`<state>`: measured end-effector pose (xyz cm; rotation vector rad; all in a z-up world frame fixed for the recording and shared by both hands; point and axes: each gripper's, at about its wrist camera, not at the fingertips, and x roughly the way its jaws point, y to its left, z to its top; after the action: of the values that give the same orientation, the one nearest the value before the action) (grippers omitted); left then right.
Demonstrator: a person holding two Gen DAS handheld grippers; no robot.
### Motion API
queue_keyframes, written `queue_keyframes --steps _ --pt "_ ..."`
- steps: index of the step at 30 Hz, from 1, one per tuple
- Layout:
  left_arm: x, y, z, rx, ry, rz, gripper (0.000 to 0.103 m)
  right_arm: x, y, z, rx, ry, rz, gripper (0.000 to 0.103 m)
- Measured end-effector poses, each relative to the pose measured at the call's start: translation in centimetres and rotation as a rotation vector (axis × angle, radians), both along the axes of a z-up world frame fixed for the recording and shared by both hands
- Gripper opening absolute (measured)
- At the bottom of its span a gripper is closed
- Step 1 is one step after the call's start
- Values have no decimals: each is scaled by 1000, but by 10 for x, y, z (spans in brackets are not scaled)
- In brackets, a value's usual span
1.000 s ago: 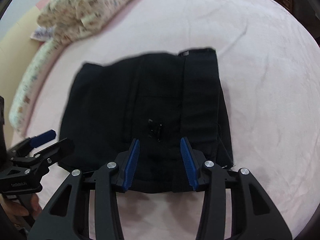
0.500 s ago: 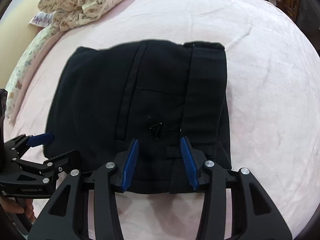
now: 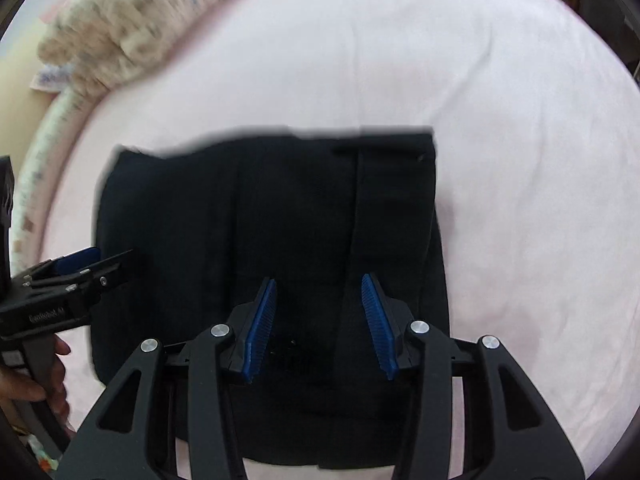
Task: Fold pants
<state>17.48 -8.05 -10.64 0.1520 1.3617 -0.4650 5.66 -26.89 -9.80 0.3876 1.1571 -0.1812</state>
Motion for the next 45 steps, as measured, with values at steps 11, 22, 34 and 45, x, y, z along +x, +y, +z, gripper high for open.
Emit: queue_keyframes --steps 11,22,34,45 --pt "-31 26 27 -104 -78 -43 101 -50 4 41 34 -174 80 47" --pt "-99 46 -6 -67 -79 -83 101 -73 41 5 -40 -93 208 48" --pt "-54 87 20 -171 11 43 101 -61 -31 36 380 -158 100 81" --pt "15 140 -31 -314 358 190 101 -32 -140 -32 697 5 -207 82"
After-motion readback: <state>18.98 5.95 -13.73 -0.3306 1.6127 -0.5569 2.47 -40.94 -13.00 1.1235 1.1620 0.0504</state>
